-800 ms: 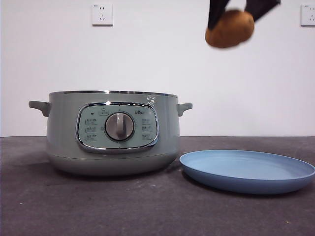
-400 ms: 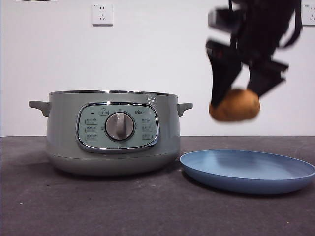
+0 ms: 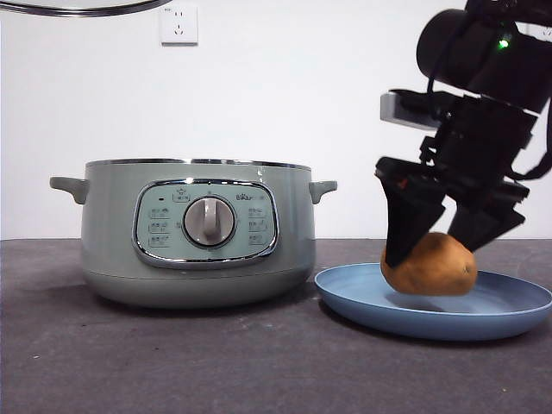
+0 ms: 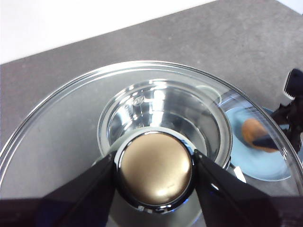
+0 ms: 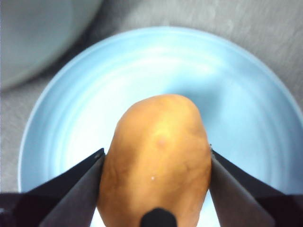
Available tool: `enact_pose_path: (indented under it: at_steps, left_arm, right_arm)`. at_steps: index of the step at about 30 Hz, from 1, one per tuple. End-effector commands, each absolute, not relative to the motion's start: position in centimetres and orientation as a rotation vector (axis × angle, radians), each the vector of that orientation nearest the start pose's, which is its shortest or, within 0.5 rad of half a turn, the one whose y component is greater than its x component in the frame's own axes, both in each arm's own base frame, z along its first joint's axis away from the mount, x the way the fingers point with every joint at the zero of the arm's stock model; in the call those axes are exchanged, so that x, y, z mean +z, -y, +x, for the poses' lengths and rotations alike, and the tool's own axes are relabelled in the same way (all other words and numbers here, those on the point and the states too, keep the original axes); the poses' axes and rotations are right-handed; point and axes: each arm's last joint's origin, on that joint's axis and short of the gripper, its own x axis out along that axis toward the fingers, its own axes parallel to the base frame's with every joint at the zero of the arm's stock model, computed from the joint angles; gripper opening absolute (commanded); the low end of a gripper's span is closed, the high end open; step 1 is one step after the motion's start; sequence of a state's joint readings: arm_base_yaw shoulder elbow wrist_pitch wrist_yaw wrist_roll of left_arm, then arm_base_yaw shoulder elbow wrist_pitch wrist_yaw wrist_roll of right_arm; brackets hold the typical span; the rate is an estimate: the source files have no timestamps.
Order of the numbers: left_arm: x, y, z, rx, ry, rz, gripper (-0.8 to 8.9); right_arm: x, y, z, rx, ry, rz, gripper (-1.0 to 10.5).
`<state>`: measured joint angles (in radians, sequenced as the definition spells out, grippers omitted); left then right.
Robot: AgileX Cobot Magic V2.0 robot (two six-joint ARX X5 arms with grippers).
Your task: Take the potato out from the steamer,put the potato on the plate,close the lid
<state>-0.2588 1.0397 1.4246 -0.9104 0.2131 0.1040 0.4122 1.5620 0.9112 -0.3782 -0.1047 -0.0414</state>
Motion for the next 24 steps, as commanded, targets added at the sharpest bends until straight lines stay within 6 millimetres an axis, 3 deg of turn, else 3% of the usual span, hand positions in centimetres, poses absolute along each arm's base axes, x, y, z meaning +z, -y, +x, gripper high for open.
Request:
enact_pose_path:
  at_steps: [1, 7, 9, 13, 19, 24]
  left_arm:
    - [43.7, 5.2, 16.7, -0.501, -0.439, 0.115, -0.09]
    - [43.5, 5.9, 17.4, -0.529, -0.438, 0.12, -0.09]
    - [43.3, 6.3, 17.9, -0.54, -0.448, 0.123, -0.09]
    - [42.9, 6.9, 19.0, -0.555, -0.457, 0.129, -0.09]
    - [42.2, 8.2, 21.2, -0.592, -0.455, 0.133, -0.09]
    - [41.0, 9.2, 23.2, -0.61, -0.486, 0.159, -0.09]
  right_arm:
    - [17.7, -11.9, 27.1, 0.479, -1.031, -0.185, -0.2]
    - [17.2, -11.3, 27.0, 0.449, -1.056, -0.165, 0.1]
    - [17.2, -11.0, 27.1, 0.427, -1.064, -0.135, 1.9]
    - [17.2, -10.9, 27.1, 0.422, -1.063, -0.132, 7.1]
    - [17.5, -10.9, 27.1, 0.421, -1.052, -0.128, 7.3]
    - [19.6, -10.7, 26.6, 0.418, -0.975, -0.109, 7.3]
